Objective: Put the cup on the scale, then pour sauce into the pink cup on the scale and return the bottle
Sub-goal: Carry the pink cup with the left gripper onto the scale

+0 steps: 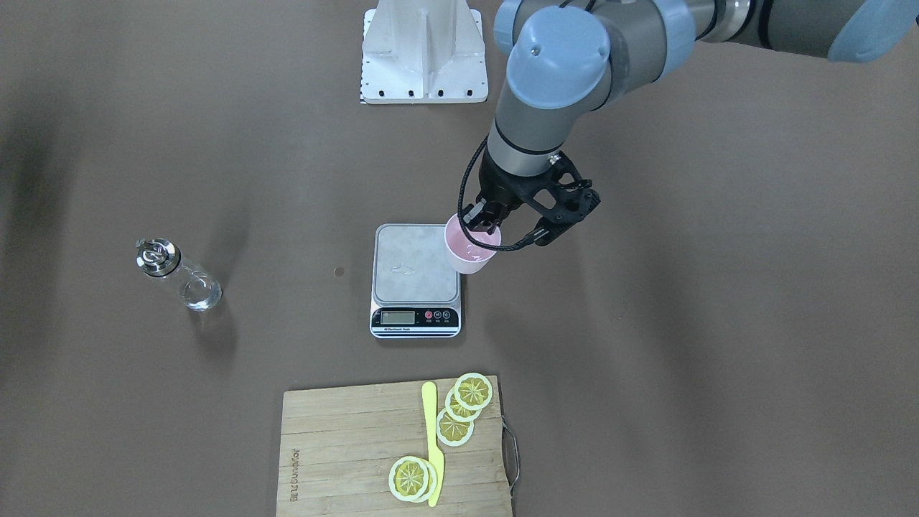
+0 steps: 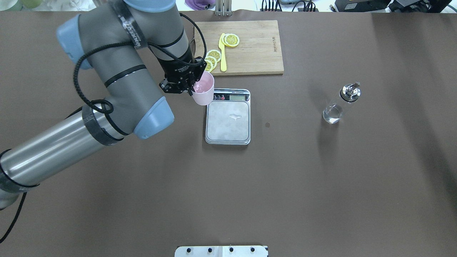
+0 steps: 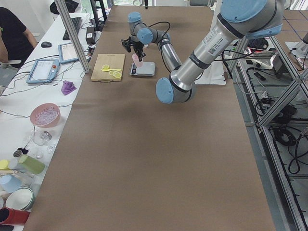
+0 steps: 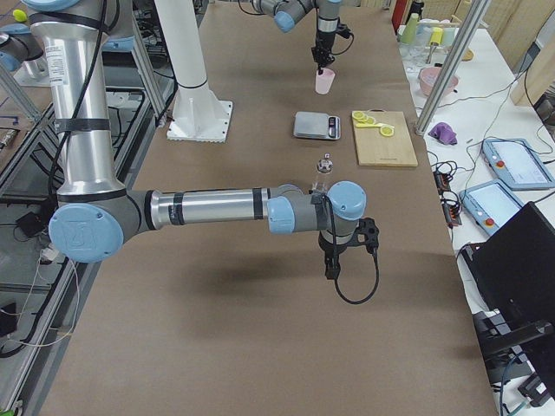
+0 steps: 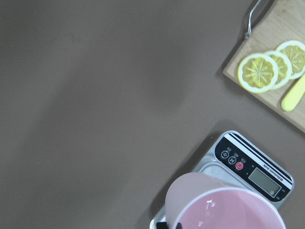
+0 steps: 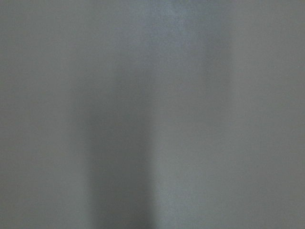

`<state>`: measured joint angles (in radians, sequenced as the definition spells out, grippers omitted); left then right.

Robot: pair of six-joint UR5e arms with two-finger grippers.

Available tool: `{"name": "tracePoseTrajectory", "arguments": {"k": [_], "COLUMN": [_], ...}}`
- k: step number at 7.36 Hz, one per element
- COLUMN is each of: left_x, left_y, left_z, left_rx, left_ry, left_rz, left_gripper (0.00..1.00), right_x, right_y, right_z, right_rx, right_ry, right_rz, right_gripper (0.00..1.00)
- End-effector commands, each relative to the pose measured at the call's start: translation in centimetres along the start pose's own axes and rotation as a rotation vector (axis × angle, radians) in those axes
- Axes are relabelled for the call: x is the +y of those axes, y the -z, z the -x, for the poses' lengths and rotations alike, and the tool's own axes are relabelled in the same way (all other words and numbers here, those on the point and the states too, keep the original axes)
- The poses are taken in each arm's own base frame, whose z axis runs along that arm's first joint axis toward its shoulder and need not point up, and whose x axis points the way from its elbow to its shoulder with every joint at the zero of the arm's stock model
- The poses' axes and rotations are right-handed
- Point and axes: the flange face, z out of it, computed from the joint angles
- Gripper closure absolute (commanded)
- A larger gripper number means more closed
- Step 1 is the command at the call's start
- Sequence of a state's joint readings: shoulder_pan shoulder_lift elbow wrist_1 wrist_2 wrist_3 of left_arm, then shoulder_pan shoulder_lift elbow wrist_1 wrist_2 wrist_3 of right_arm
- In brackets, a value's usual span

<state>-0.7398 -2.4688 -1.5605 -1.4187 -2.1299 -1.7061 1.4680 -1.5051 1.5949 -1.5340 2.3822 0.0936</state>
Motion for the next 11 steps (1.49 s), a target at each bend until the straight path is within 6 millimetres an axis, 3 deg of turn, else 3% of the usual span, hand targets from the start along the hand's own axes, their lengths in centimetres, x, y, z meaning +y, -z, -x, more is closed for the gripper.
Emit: {"name": "tracePoseTrajectory", "arguments": {"k": [1,3,6,11], "left_x": [2.4,5.0,6.1,6.2], "left_y": [-2.5,-5.4,-7.2,-7.6], "left_z": [-2.4,-2.1,-1.7,-1.8], "left_rx": [0.004,-0.013,-0.032,-0.018], "left_ry": [0.006,-0.018,-0.03,-0.032], "left_rz": [0.003,-0.012,-0.012,-0.025], "left_gripper": [1.0,1.0,1.0,1.0], "right_x": [0.1,0.1,0.1,0.1], "right_y": [0.0,0.0,-0.1,0.3], "right_z": [0.0,0.0,-0.1,0.3], "right_rx": [0.0,-0.002,-0.001,-0.004], "right_ry": [0.001,0.001,-0.002,0.004], "right_rz": [0.0,0.0,0.002,-0.004], "right_gripper": [0.0,0.0,0.0,0.0]}}
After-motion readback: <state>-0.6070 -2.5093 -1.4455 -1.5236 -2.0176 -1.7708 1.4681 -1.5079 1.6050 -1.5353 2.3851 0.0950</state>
